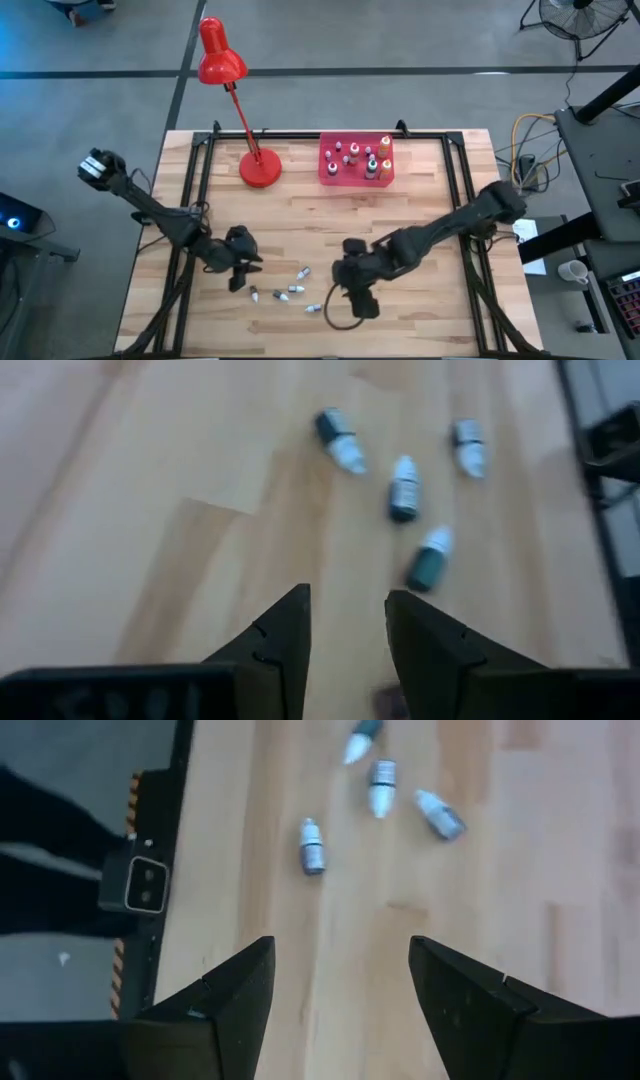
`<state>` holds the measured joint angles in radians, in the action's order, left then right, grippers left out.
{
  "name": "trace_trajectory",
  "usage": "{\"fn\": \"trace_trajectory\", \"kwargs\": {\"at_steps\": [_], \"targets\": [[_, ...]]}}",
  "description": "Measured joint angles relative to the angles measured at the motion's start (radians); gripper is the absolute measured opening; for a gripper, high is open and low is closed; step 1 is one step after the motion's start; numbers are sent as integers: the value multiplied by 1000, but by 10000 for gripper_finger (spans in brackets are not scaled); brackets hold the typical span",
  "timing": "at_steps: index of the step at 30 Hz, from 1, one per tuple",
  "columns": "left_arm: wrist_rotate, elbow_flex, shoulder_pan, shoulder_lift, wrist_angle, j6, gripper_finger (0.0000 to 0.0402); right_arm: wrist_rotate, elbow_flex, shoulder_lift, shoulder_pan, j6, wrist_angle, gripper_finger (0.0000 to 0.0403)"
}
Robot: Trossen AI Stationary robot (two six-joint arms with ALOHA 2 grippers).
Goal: Pick & Place food coloring
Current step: Put the small red food coloring bottle into the red bin
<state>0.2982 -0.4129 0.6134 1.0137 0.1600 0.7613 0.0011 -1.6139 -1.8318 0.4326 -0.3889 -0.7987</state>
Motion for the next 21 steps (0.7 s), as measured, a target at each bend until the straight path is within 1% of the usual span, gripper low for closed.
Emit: {"fn": "trace_trajectory", "kwargs": {"at_steps": [2,4,7,10,13,16,21], "targets": [[21,0,53,-13,3,29,106,-4,0,-32,0,-15,22,224],[50,0,107,-19,7,63,106,-11,0,-56,0,-69,28,224],[97,0,187,-17,12,135,106,-76,0,-94,-2,-105,53,224],[132,0,258,-9,13,201,106,-154,0,-141,0,-36,111,224],[138,0,312,-8,13,298,106,-188,0,-180,1,26,163,224],[135,0,340,-8,10,413,106,-188,0,-193,-7,16,173,224],[103,0,342,-8,-3,526,106,-184,0,-191,-16,-2,162,224]]}}
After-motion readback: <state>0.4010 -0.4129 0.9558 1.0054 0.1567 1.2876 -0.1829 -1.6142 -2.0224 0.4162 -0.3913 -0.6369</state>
